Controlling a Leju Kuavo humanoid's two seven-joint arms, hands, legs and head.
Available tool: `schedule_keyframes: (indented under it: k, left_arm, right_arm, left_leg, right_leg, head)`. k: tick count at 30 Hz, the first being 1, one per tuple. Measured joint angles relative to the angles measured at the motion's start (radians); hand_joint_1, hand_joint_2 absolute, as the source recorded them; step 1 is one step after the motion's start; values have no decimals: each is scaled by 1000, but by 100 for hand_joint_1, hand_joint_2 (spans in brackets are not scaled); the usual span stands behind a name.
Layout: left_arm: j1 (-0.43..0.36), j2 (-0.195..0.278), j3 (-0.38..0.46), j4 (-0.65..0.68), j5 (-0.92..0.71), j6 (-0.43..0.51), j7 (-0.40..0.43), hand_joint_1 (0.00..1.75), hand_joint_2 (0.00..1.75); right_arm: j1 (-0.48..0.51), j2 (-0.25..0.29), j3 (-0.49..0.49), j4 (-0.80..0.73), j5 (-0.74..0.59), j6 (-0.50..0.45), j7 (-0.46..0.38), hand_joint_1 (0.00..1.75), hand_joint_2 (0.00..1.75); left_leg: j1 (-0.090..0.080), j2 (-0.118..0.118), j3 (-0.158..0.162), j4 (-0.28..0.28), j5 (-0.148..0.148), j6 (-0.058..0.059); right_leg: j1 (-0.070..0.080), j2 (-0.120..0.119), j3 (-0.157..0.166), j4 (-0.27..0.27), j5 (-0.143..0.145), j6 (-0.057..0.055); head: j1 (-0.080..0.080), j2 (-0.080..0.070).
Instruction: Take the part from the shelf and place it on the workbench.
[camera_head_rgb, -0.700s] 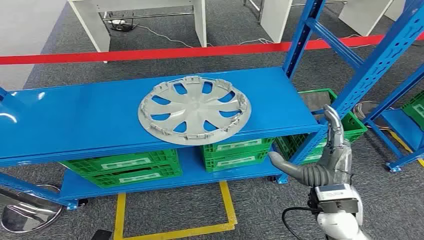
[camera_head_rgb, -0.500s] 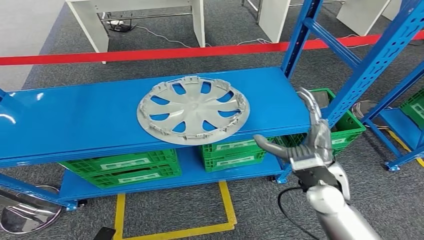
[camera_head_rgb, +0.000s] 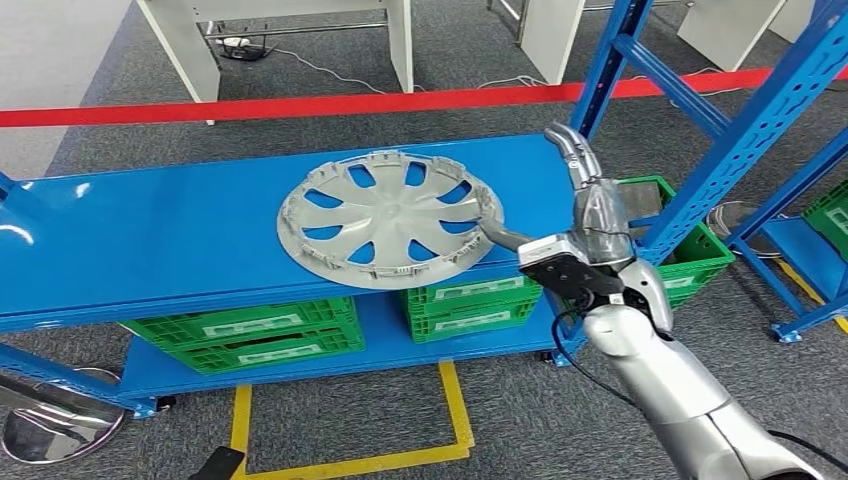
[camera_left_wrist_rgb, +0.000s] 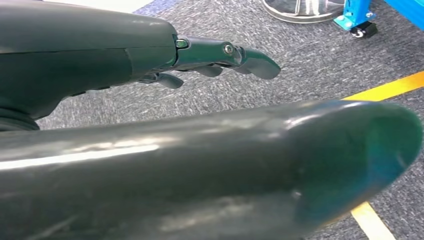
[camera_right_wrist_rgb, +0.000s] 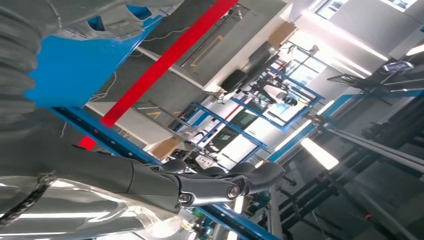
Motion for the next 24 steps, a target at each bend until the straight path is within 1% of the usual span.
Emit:
schedule_keyframes:
  k: [6, 10, 13, 18, 24]
  left_arm:
    - [-7, -5, -9, 0, -13, -21, 4, 0, 0]
    - [-17, -9, -17, 0, -12, -50, -6, 0, 0]
    - [-24, -8, -22, 0, -5, -86, -28, 0, 0]
    - [-30, -6, -24, 0, 17, -146, -65, 0, 0]
    - [-30, -2, -24, 0, 22, -150, -70, 0, 0]
  right_arm:
    - [-64, 7, 36, 59, 74, 6, 38, 0, 175]
    - [-131, 13, 82, 129, 139, 63, 78, 0, 175]
    - [-193, 14, 134, 206, 205, 123, 113, 0, 175]
    - [-315, 17, 251, 377, 358, 197, 176, 0, 175]
    - [-411, 26, 368, 546, 471, 204, 244, 0, 175]
  left_leg:
    - [0, 0, -3, 2, 1, 1]
    - [0, 0, -3, 2, 1, 1]
    - [0, 0, -4, 2, 2, 2]
    - [0, 0, -6, 3, 3, 3]
    - [0, 0, -7, 4, 3, 3]
  right_leg:
    - [0, 0, -2, 0, 1, 1]
    - [0, 0, -3, 0, 2, 2]
    - [0, 0, -3, 0, 3, 3]
    - [0, 0, -4, 1, 4, 3]
    - [0, 0, -4, 1, 5, 4]
  head:
    - [0, 0]
    - [0, 0]
    - [0, 0]
    - [0, 0]
    - [0, 0]
